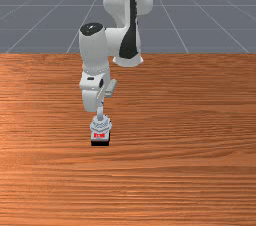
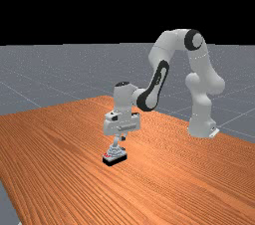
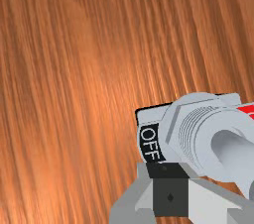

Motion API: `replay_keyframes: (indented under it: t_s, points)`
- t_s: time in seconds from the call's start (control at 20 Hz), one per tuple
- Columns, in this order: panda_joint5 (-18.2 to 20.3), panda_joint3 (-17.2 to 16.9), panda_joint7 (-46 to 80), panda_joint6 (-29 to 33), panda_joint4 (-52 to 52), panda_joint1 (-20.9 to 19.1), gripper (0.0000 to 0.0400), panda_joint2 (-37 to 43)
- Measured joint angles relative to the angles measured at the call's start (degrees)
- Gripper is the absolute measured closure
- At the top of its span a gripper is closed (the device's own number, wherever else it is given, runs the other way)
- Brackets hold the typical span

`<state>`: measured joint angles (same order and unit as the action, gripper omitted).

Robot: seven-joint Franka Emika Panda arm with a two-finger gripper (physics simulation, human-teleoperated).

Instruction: Turn on the trigger

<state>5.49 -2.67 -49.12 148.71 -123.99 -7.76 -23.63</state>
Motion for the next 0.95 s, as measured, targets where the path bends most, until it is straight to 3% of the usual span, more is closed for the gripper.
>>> replay_keyframes:
  t_s: [0.8, 0.95]
  points:
    - [0.27, -0.1, 1.46, -3.24, 5.67, 0.46, 0.04, -1.71]
    - [0.86, 0.6, -0.32, -1.1, 5.54, -0.13, 0.04, -1.85]
